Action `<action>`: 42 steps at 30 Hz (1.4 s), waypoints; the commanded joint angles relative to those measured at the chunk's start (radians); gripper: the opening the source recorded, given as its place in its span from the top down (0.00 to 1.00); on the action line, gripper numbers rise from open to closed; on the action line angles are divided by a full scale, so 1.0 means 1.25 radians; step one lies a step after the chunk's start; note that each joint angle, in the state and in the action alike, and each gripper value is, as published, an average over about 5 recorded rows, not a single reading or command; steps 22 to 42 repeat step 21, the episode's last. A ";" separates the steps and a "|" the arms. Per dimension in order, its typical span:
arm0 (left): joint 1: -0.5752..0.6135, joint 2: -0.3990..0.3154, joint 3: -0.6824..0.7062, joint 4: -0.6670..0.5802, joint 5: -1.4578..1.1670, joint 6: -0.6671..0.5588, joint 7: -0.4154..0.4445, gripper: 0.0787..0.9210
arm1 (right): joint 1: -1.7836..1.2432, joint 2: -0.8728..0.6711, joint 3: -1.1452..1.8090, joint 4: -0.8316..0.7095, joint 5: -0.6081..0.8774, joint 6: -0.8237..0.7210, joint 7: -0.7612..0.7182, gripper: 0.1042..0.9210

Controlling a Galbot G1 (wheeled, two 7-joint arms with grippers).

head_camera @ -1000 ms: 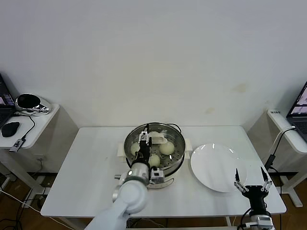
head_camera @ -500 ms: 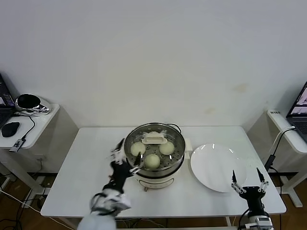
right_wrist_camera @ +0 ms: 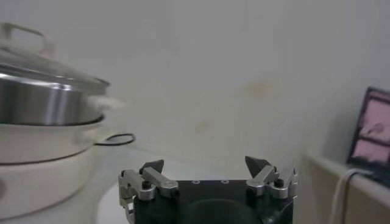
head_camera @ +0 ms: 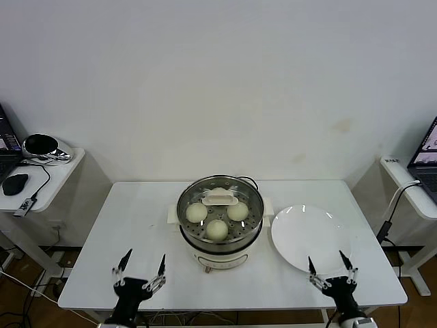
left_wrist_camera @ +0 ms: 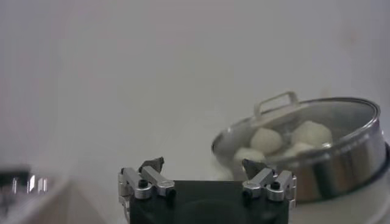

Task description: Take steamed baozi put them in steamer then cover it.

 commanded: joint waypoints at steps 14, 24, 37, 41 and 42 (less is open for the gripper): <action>0.096 -0.016 -0.075 0.118 -0.142 -0.114 0.032 0.12 | -0.087 -0.043 -0.077 0.055 0.100 -0.044 -0.005 0.12; 0.088 -0.012 -0.084 0.123 -0.143 -0.104 0.040 0.12 | -0.090 -0.040 -0.083 0.059 0.099 -0.052 -0.001 0.12; 0.088 -0.012 -0.084 0.123 -0.143 -0.104 0.040 0.12 | -0.090 -0.040 -0.083 0.059 0.099 -0.052 -0.001 0.12; 0.088 -0.012 -0.084 0.123 -0.143 -0.104 0.040 0.12 | -0.090 -0.040 -0.083 0.059 0.099 -0.052 -0.001 0.12; 0.088 -0.012 -0.084 0.123 -0.143 -0.104 0.040 0.12 | -0.090 -0.040 -0.083 0.059 0.099 -0.052 -0.001 0.12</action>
